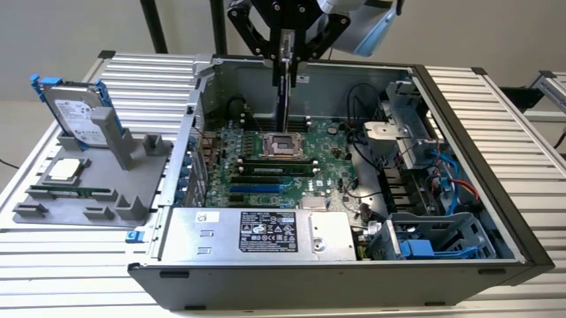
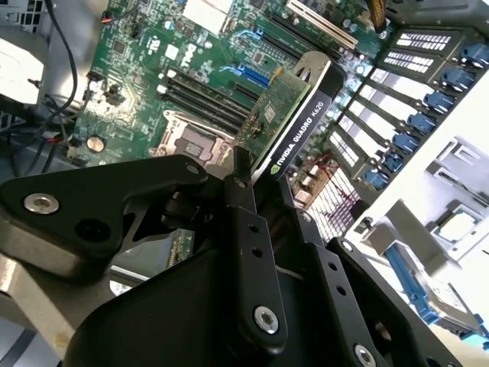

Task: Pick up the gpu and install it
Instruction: 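Pick up the gpu and move the gpu toward the slot, then insert the gpu into the slot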

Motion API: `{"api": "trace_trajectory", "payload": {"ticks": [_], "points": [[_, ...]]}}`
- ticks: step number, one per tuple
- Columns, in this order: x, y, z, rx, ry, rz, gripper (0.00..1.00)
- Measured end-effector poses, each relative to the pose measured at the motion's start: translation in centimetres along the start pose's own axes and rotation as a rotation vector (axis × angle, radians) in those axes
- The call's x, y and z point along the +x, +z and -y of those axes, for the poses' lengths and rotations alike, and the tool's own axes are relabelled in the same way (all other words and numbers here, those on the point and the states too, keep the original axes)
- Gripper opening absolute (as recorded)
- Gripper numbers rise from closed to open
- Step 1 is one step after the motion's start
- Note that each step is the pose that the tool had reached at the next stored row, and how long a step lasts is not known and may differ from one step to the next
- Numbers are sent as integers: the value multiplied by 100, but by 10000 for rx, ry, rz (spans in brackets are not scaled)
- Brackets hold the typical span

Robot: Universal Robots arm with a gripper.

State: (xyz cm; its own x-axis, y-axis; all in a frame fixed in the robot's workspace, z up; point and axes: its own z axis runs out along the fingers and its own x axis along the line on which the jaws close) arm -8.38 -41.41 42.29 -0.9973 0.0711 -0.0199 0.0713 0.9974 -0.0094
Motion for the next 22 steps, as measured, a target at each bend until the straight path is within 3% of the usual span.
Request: {"api": "trace_trajectory", "payload": {"ticks": [15, 22], "points": [[-14, 0, -1, 0, -18, 0, 0], [-15, 0, -1, -4, -239, 2, 0]]}}
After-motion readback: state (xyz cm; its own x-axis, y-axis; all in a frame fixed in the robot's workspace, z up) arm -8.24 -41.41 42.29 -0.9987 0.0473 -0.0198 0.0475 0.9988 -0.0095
